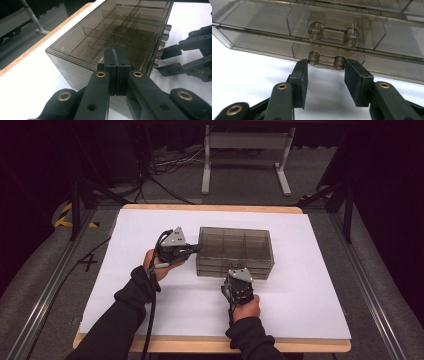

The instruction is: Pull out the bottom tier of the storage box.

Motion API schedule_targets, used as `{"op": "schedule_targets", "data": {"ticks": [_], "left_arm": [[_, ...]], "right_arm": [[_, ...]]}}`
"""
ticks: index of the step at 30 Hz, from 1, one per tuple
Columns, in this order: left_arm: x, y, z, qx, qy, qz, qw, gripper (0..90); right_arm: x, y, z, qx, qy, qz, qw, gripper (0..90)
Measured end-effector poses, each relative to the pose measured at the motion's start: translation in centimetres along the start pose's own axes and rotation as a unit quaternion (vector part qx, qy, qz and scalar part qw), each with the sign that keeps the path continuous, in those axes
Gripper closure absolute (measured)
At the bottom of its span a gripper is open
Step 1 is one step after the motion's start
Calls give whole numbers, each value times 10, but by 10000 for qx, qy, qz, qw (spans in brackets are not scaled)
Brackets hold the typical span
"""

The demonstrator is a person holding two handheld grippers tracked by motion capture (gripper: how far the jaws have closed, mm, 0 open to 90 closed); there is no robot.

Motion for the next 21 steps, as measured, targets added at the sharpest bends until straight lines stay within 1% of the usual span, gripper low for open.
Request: {"op": "schedule_targets", "data": {"ticks": [2,3,4,5,6,7,8,9,10,11,12,13,14,15,16,19,21], "left_arm": [[0,0,0,-24,12,3,10000,900],[0,0,0,-24,12,3,10000,900],[0,0,0,-38,24,1,10000,900],[0,0,0,-39,18,2,10000,900],[0,0,0,-26,6,11,10000,900],[0,0,0,-23,-4,17,10000,900],[1,0,-1,-28,3,26,10000,900],[1,0,-1,-25,-2,36,10000,900],[1,0,-1,-21,-17,46,10000,900],[1,0,-1,-21,-17,46,10000,900],[1,0,-1,-21,-18,48,10000,900],[1,0,-1,-27,-19,48,10000,900],[1,0,-1,-27,-24,52,10000,900],[1,1,0,-18,-44,63,10000,900],[1,1,0,-12,-52,68,10000,900],[2,1,-1,3,-70,91,9999,900],[2,1,-1,-4,-77,95,9999,900]], "right_arm": [[-1,-1,0,14,-76,1,10000,562],[-1,-1,0,14,-76,1,10000,562],[-3,-8,4,158,21,271,9995,838],[-3,-8,4,158,21,271,9995,838],[-5,-7,7,-13,48,152,9999,832],[-6,-6,8,-170,39,80,9998,790],[-6,-6,7,-251,-50,4,9997,735],[-5,-7,4,-211,-96,28,9997,598],[-2,-9,-2,-49,-192,-13,9998,539],[-2,-9,-2,-49,-192,-13,9998,539],[0,-8,-3,1,-146,-27,9999,538],[1,-7,-2,44,-72,-62,9999,544],[1,-2,1,63,58,-141,9999,554],[1,-2,1,63,58,-141,9999,554],[0,0,4,-16,189,-216,9996,563],[-1,0,4,-44,228,-241,9994,565],[-1,1,5,-77,338,-296,9990,567]]}}
Point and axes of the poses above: each handheld gripper's, and its own axes: y roughly forward along the jaws, x roughly out of its underside, z roughly to its right, the point moved 1 cm from there along y, roughly forward along the jaws, and after that the axes turned 9 degrees about x, right-handed, at the moved point
